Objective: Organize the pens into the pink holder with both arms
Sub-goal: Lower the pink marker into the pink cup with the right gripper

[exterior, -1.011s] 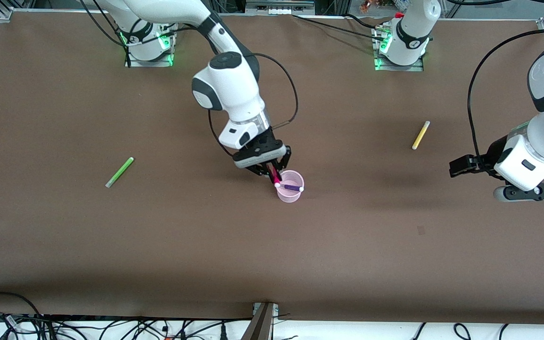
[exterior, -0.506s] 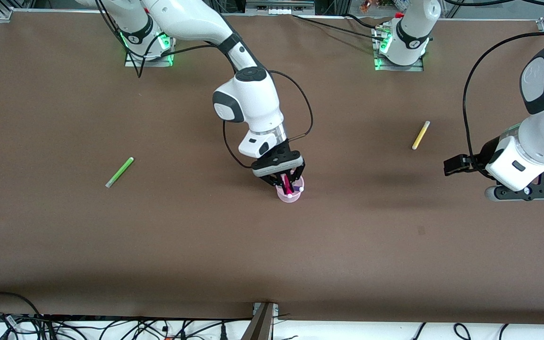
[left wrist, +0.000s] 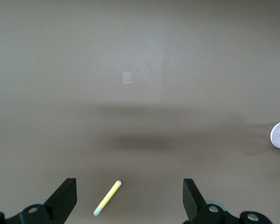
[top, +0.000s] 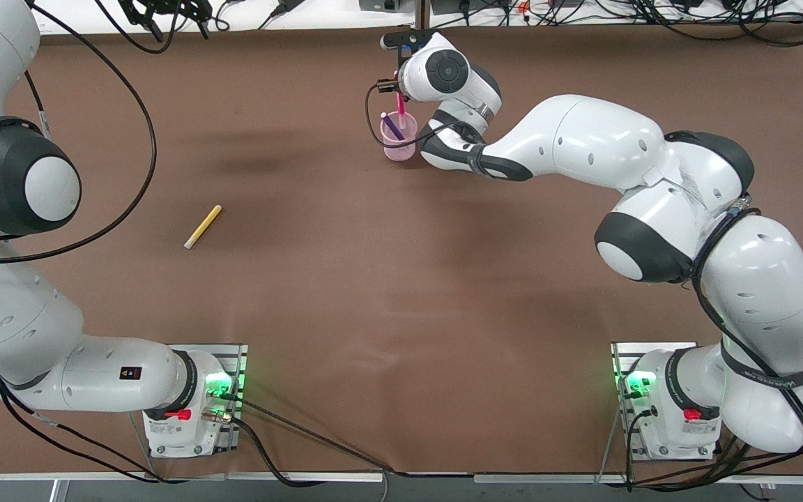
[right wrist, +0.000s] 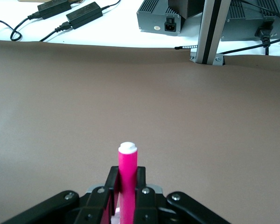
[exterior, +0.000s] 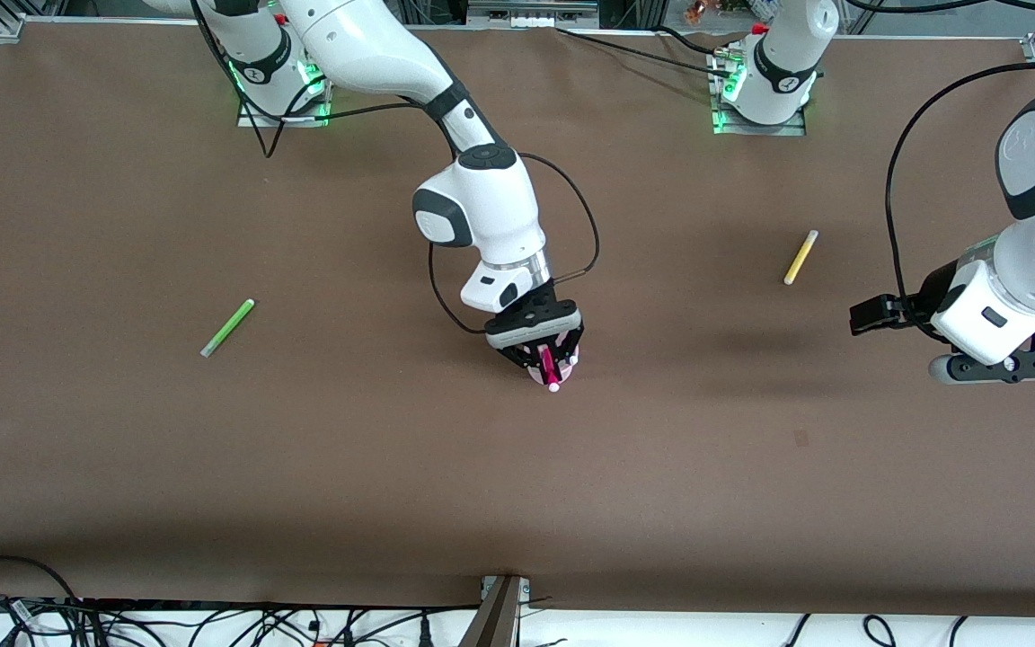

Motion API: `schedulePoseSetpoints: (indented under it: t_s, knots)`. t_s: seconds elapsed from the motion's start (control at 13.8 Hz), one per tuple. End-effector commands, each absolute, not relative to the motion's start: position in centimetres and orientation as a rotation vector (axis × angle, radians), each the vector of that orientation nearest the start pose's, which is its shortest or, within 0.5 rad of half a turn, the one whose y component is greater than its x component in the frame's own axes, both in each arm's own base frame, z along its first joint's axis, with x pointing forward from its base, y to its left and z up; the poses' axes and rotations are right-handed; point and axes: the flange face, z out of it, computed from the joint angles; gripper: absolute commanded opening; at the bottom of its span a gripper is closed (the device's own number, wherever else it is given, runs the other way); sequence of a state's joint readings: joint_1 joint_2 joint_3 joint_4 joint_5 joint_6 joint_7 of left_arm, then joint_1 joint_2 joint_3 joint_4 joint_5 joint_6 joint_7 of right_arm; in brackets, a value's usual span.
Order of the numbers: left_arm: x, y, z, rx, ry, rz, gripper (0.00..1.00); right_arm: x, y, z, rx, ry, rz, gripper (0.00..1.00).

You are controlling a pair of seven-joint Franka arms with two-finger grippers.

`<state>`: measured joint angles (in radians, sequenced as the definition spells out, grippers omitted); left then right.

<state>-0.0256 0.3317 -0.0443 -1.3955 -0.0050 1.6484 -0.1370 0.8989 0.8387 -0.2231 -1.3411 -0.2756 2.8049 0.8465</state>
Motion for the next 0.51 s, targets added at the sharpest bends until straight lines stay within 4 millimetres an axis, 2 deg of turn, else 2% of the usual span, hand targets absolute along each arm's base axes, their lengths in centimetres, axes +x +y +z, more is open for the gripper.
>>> schedulePoseSetpoints:
  t_s: [0.0, 0.22, 0.29, 0.36, 0.43]
  knots:
    - [64.6, -3.9, 51.5, -3.167, -0.085, 0.125, 1.0, 57.1, 54.8, 29.2, -2.744, -0.269, -1.004, 0.0]
    - [64.6, -4.0, 51.5, -3.167, -0.082, 0.126, 1.0, 57.1, 54.8, 28.2, -2.742, -0.274, -1.004, 0.0]
    - [64.7, -4.0, 51.4, -3.167, -0.082, 0.128, 1.0, 57.1, 54.8, 28.3, -2.737, -0.262, -1.003, 0.09]
    - [64.7, -3.9, 51.4, -3.167, -0.085, 0.128, 1.0, 57.0, 54.9, 28.1, -2.737, -0.248, -0.995, 0.27]
    - [64.7, -3.9, 51.3, -3.167, -0.085, 0.128, 1.0, 56.9, 54.9, 28.1, -2.737, -0.241, -0.992, 0.36]
